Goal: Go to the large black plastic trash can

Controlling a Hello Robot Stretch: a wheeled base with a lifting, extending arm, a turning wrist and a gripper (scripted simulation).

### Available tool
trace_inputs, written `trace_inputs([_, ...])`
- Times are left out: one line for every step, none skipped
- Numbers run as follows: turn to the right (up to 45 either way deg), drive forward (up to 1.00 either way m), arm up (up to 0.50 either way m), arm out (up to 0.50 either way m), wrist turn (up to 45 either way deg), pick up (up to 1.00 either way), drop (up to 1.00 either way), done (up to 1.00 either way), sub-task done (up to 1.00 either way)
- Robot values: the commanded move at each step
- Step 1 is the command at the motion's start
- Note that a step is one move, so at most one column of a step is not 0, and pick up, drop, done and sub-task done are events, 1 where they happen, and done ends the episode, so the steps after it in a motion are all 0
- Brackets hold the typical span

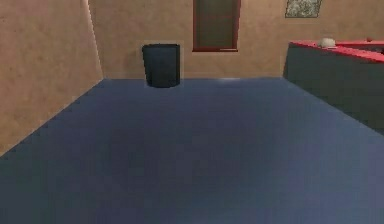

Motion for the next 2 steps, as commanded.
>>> trace_inputs([0.0,1.0,0.0,0.0,0.0,0.0,0.0,0.0,0.0])
trace_inputs([0.0,1.0,0.0,0.0,0.0,0.0,0.0,0.0,0.0])
